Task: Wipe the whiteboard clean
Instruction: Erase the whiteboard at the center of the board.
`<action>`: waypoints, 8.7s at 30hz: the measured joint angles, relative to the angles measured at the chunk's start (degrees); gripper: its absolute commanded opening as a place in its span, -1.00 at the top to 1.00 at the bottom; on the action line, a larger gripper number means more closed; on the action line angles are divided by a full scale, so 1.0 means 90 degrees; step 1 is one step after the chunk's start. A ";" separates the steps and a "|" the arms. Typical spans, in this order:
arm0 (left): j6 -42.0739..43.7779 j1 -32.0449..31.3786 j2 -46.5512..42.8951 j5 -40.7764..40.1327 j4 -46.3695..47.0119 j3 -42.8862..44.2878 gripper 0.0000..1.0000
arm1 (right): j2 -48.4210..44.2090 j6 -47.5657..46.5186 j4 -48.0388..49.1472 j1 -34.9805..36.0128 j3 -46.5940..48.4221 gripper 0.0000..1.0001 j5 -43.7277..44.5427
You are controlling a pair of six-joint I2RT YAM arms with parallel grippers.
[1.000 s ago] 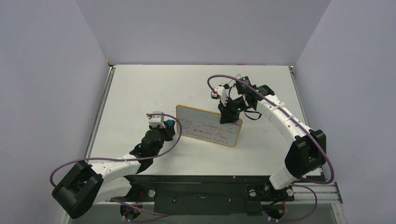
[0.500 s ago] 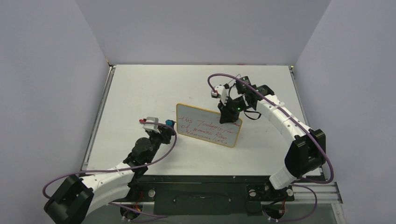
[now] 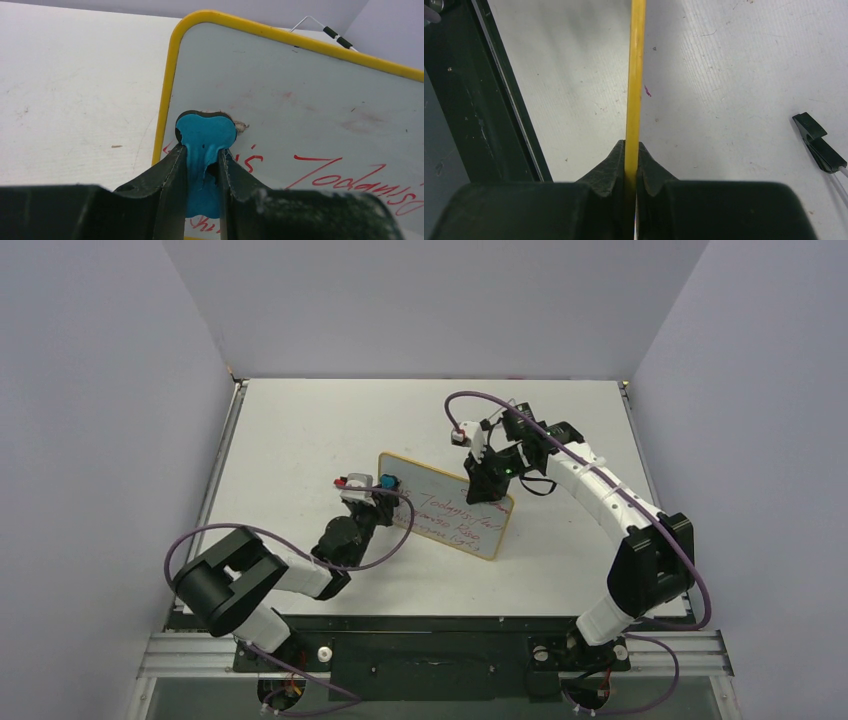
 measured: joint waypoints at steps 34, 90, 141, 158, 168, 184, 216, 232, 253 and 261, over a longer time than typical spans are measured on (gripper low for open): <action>0.0153 0.1129 0.1511 0.1396 0.0675 0.0918 1.00 | 0.0199 0.0687 0.0413 -0.0087 0.0012 1.00 0.0051; -0.0063 0.1163 0.0517 0.2533 -0.0491 0.1168 1.00 | 0.0299 0.0466 0.0342 0.0090 0.0172 1.00 0.0129; -0.0920 0.1452 0.0862 0.3028 -0.0794 0.0809 1.00 | 0.0325 0.0415 0.0260 0.0119 0.0177 1.00 0.0170; -0.0908 0.1872 0.0695 0.3077 -0.1423 0.1093 1.00 | 0.0330 0.0430 0.0277 0.0121 0.0177 1.00 0.0185; -0.1071 0.1484 0.0789 0.3121 -0.1083 0.0913 1.00 | 0.0333 0.0423 0.0279 0.0131 0.0177 1.00 0.0185; -0.1073 0.2086 0.0299 0.3043 -0.2484 0.1302 1.00 | 0.0333 0.0410 0.0289 0.0151 0.0180 1.00 0.0172; -0.1018 0.1389 0.0546 0.3631 -0.2645 0.1746 1.00 | 0.0333 0.0483 0.0119 0.0102 0.0182 1.00 0.0333; -0.0891 0.1579 0.0233 0.3470 -0.3194 0.1960 1.00 | 0.0335 0.0440 0.0163 0.0117 0.0182 1.00 0.0277; -0.0641 0.1581 0.0566 0.3058 -0.2698 0.1826 1.00 | 0.0374 0.0491 0.0134 0.0126 0.0185 1.00 0.0294; -0.0687 0.1219 0.0566 0.2941 -0.2509 0.1554 1.00 | 0.0374 0.0488 0.0131 0.0126 0.0185 1.00 0.0291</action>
